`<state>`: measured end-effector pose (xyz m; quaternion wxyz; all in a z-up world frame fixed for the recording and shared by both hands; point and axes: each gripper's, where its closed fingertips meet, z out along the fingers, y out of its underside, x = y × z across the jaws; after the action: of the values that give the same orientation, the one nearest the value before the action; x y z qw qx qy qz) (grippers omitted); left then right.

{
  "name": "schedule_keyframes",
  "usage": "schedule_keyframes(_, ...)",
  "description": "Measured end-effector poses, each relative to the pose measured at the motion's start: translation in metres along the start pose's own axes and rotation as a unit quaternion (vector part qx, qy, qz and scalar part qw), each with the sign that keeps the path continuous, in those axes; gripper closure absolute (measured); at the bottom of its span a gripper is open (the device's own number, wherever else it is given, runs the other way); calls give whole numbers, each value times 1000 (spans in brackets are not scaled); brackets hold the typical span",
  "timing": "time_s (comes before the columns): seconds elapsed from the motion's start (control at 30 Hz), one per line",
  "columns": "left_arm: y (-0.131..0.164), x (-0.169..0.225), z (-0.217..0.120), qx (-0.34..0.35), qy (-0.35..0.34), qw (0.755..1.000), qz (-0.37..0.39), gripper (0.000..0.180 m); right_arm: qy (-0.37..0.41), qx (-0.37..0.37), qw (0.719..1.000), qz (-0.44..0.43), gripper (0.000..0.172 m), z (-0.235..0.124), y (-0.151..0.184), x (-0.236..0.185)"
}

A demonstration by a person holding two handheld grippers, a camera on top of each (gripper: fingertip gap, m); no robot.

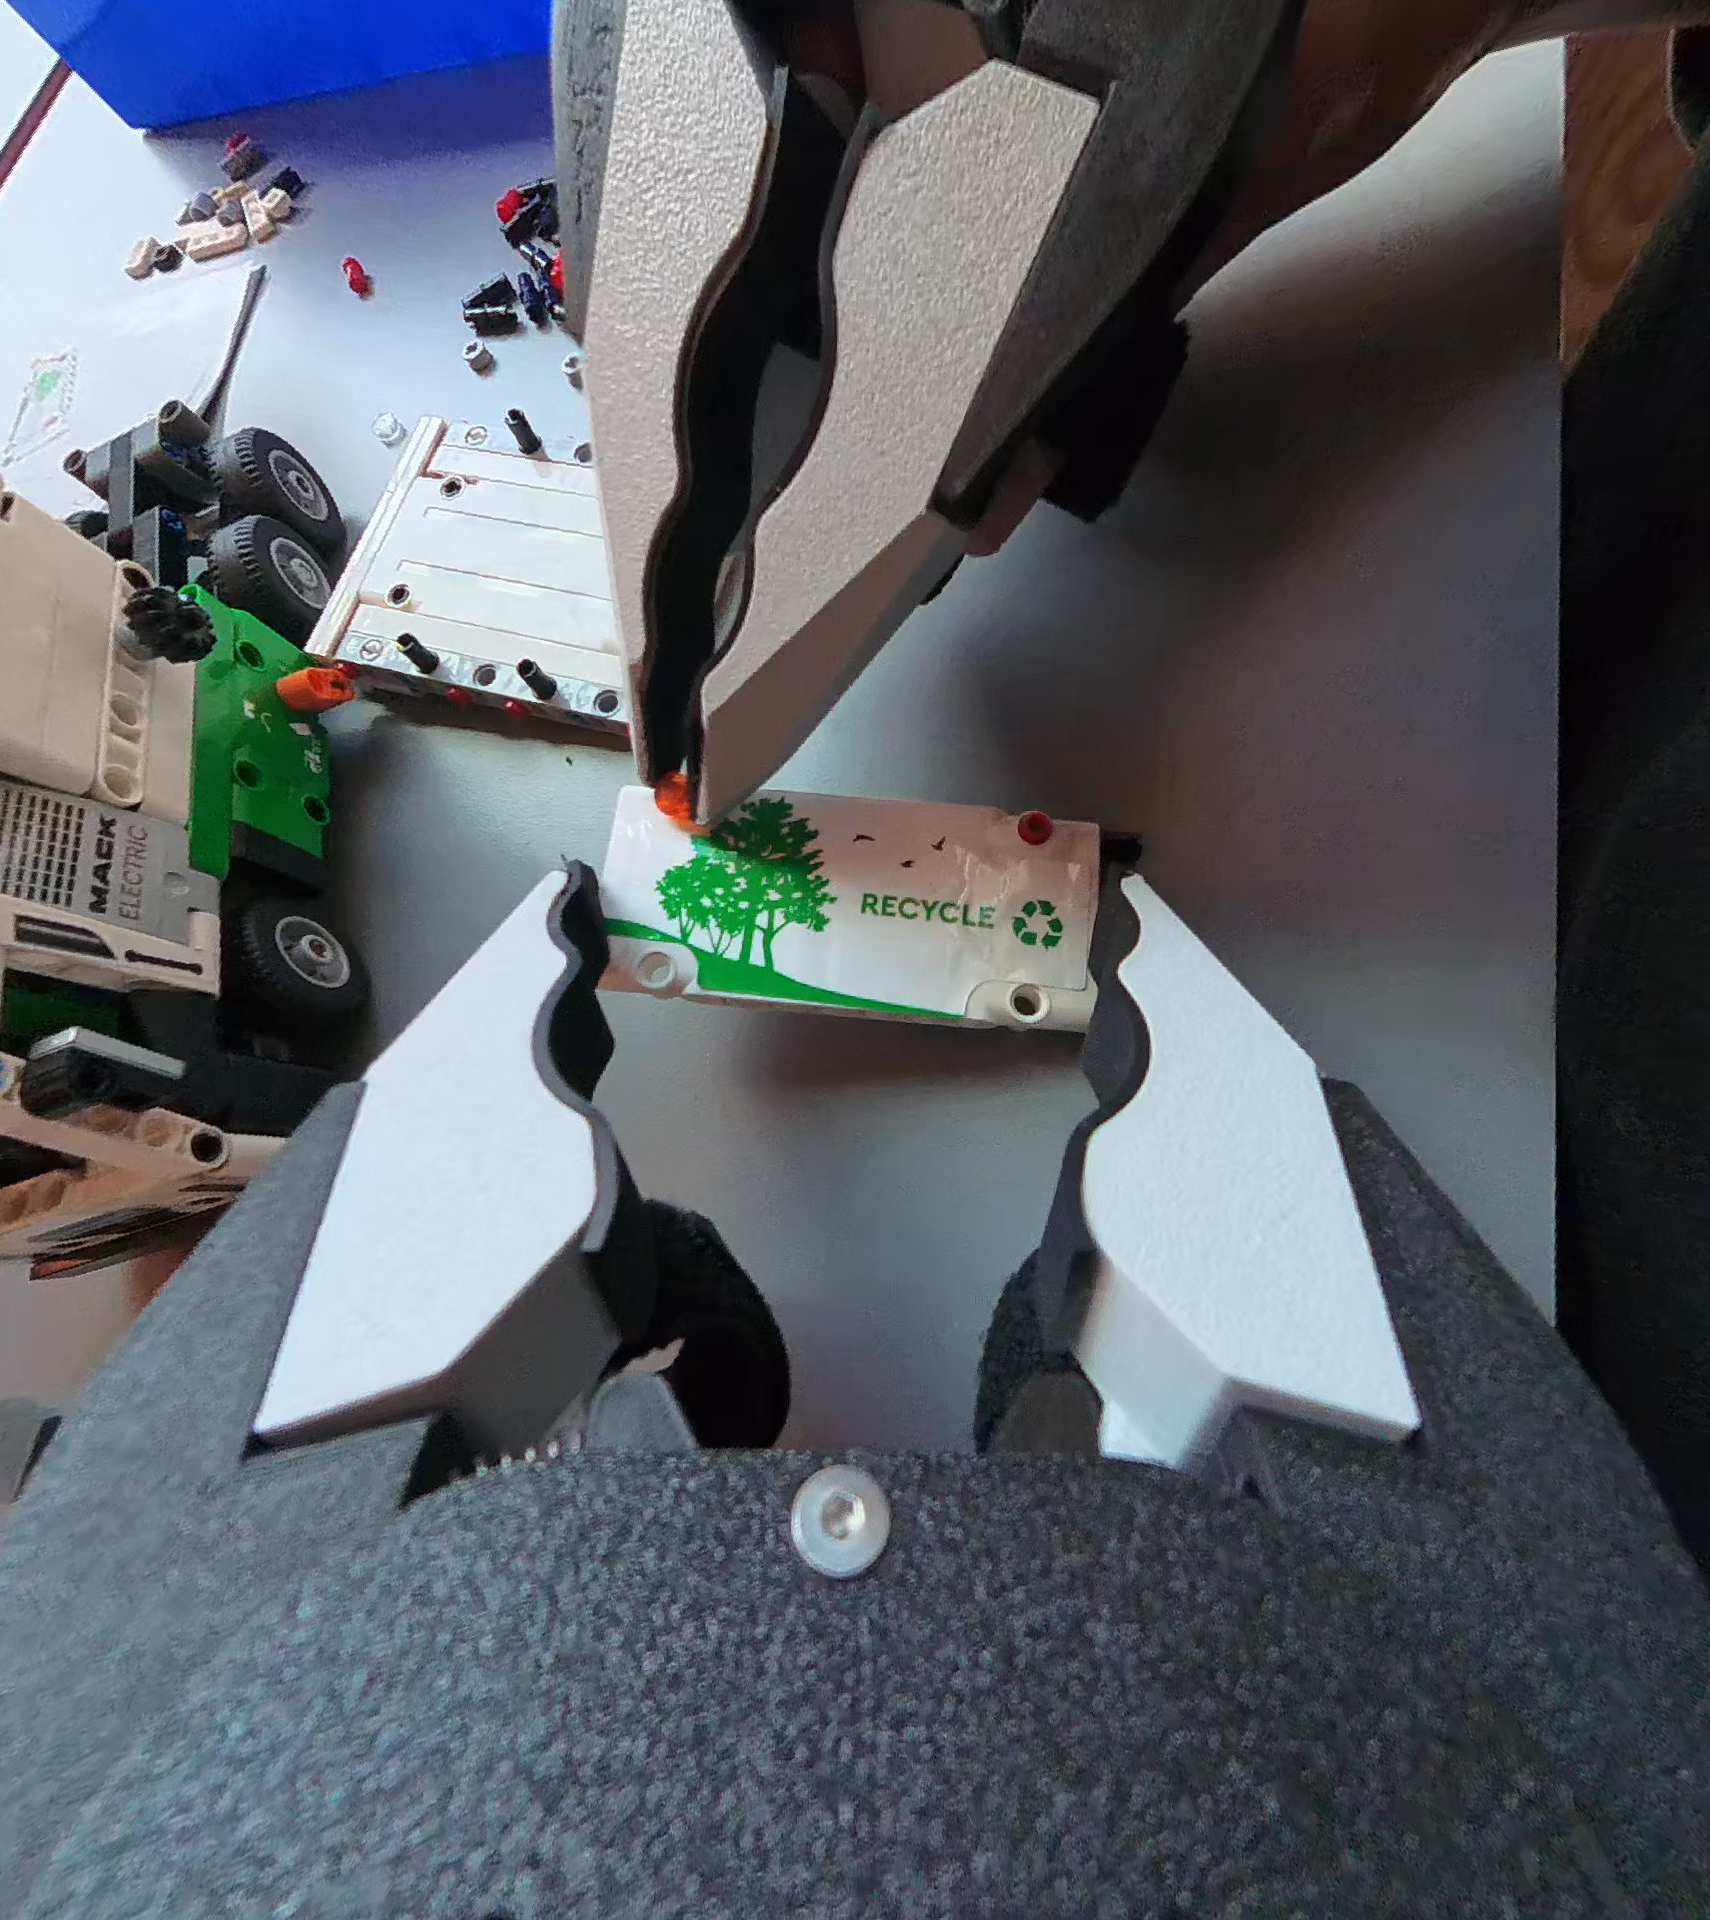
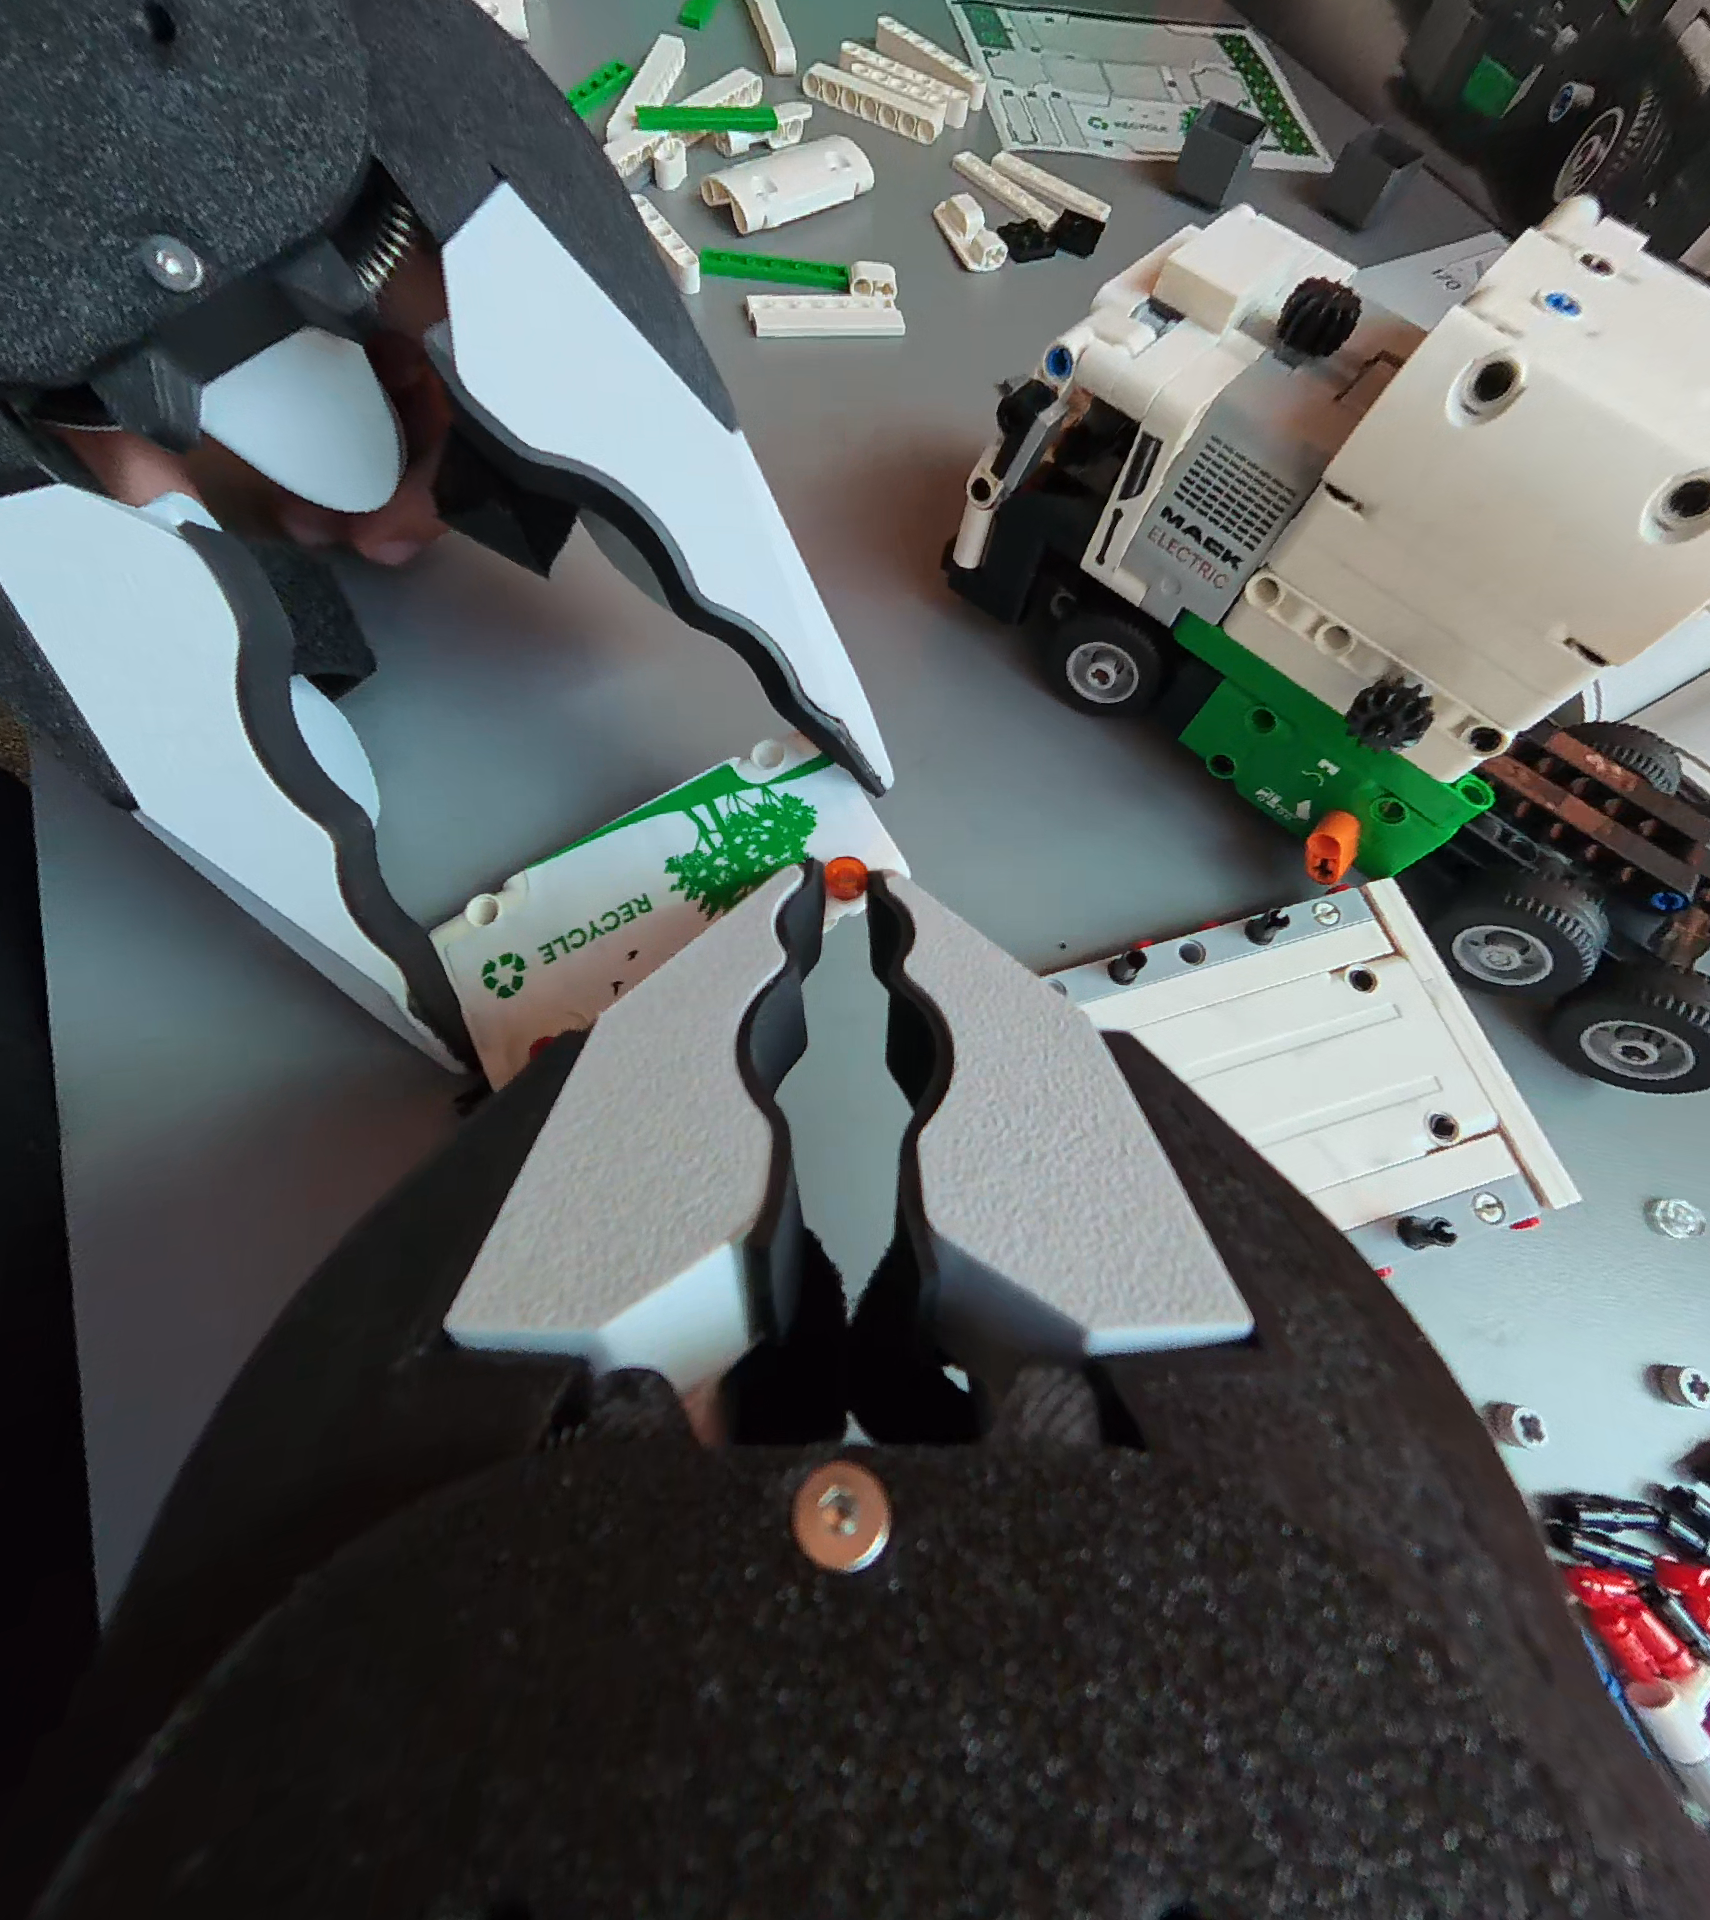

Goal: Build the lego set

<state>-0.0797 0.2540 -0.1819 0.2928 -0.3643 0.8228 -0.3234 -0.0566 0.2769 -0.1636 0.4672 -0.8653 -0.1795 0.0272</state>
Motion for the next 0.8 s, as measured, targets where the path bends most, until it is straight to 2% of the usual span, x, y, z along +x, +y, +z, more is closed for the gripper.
schedule_keyframes(0.37, -1, 1, 0, 8, -3, 1000, 2, 88, -11, 7, 1000, 18, 161, -3, -1, -2)
schedule_keyframes(0.53, -2, 1, 0, 10, -10, 1000, 11, 88, -29, 31, 998, 56, 159, -10, -6, 0)
schedule_keyframes(0.63, -3, 0, -1, 13, -19, 999, 23, 88, -116, 67, 972, 191, 150, -18, -15, 1)
schedule_keyframes(0.7, -4, 0, -2, 17, -28, 999, 36, 88, -212, 65, 931, 289, 148, -21, -17, -2)
schedule_keyframes(0.73, -5, 0, -3, 19, -33, 998, 44, 88, -246, 69, 913, 318, 148, -23, -20, -2)
schedule_keyframes(0.8, -7, 0, -4, 22, -43, 997, 57, 88, -247, 49, 914, 317, 148, -21, -12, 2)
